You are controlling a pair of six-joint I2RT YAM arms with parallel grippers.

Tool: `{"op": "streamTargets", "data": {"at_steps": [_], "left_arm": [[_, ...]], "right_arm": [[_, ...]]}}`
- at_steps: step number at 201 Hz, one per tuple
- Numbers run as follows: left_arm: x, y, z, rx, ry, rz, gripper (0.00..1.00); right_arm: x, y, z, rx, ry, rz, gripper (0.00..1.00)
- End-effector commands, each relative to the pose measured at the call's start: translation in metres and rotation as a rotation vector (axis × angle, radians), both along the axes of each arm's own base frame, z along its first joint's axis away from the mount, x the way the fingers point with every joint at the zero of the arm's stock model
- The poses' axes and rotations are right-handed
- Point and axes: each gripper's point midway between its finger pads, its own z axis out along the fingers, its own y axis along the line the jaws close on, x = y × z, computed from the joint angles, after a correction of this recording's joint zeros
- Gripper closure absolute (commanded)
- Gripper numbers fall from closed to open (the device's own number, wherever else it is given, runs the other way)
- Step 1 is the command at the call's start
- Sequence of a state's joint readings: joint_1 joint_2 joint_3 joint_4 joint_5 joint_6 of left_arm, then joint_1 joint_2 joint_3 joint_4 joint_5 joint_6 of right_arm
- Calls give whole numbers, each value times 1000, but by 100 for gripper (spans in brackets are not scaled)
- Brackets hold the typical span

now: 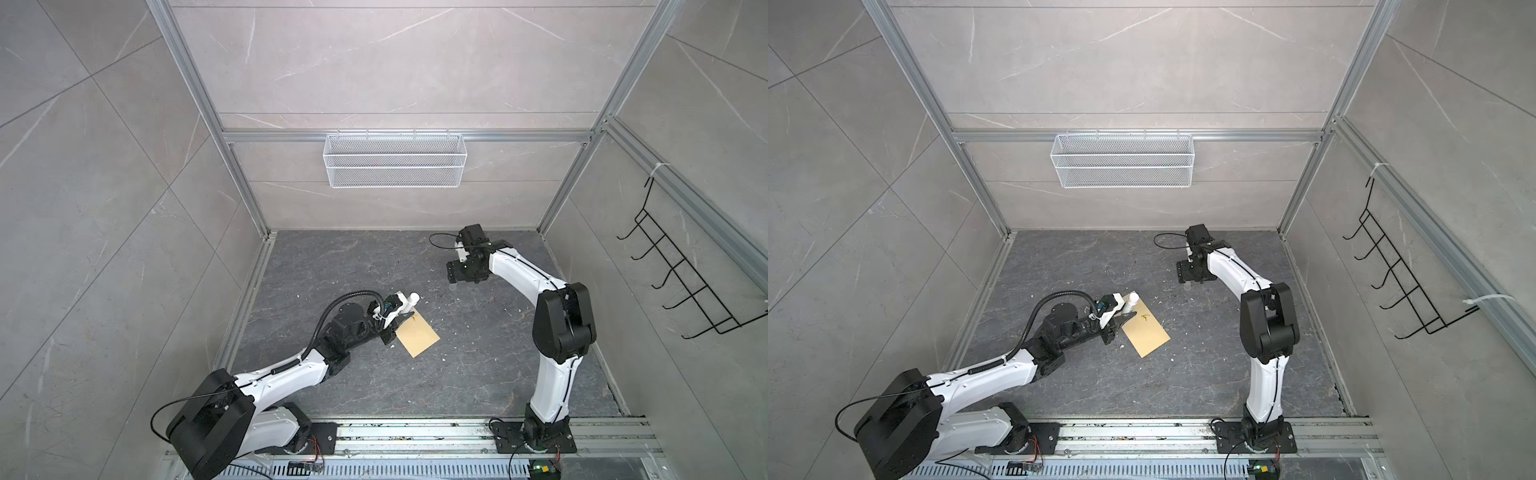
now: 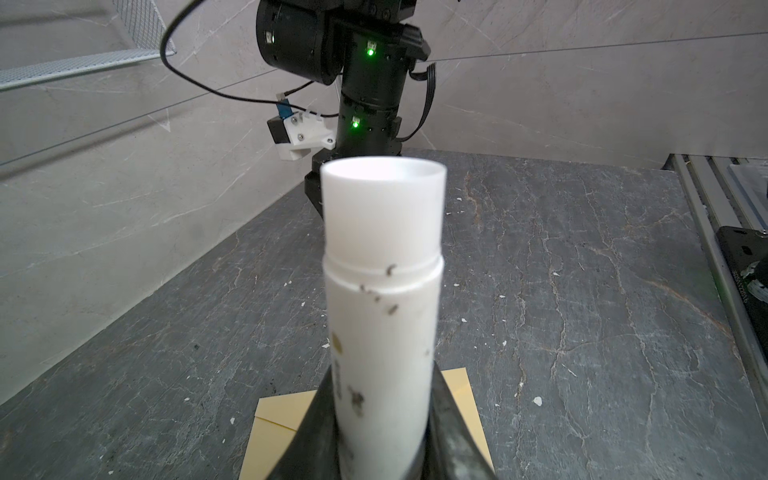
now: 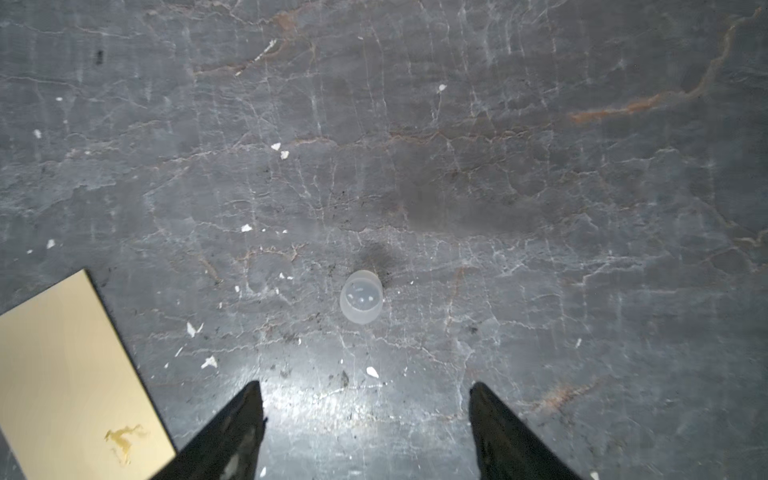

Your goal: Place the letter into the envelope and seal it

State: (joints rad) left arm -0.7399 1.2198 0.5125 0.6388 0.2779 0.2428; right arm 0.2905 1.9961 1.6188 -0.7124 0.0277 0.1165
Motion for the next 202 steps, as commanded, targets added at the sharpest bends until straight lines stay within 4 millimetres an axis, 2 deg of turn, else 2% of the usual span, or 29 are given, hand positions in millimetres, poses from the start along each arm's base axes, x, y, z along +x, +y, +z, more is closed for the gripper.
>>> {"op": "streamTargets", "data": {"at_steps": [1,28,91,152,202], "left_arm": [[0,1,28,-78,-63,4,100],[0,1,27,-79,-59,2,100],[1,-1,28,-83,-53,0,100],[2,-2,27,-82,-49,1,100],[2,-2,28,-82,-49,1,100]], "right_arm": [[5,-2,-12,-44,27,14,27],[11,0,-28,-53,51,19,33],[21,7,-50,-42,91,24,45],[23,9,-61,-45,122,25,60],[21,9,-67,-46,143,27,66]]}}
